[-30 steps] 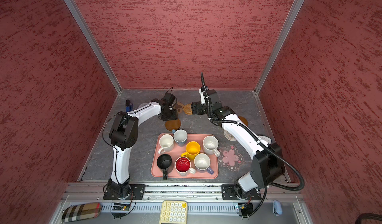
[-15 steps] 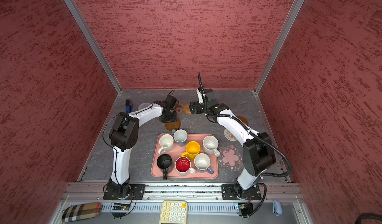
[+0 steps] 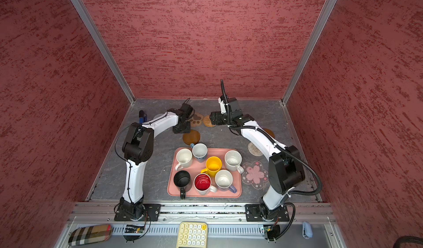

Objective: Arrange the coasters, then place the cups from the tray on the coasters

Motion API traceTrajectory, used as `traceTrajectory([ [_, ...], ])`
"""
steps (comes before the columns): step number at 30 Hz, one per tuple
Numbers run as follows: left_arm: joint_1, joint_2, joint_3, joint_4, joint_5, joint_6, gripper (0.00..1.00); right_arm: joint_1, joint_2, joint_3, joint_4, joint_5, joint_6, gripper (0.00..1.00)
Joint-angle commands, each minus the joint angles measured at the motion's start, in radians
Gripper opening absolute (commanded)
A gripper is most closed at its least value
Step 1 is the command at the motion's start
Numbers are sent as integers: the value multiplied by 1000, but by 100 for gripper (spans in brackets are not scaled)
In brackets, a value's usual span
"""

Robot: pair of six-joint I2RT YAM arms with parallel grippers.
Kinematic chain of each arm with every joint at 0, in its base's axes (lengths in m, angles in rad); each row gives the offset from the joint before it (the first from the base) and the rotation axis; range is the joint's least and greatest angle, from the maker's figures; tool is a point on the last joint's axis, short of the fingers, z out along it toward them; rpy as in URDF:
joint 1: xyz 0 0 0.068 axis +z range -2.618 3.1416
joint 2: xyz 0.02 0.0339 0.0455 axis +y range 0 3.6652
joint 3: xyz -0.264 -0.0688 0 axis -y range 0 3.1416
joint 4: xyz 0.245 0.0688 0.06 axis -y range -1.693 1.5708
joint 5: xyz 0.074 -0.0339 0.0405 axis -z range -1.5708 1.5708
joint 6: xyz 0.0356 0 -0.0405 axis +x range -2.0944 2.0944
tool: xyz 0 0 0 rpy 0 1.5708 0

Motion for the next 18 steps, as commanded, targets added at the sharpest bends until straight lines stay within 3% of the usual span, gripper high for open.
traceTrajectory([
  [1,35,-2,13,-7,-15,6,52,-9,36,52,1,-26,11,87],
  [12,103,-41,17,61,78,-28,52,-2,132,174,-108,-44,42,84],
  [18,118,-167,-104,185,167,-67,60,22,224,288,-256,-54,33,80],
])
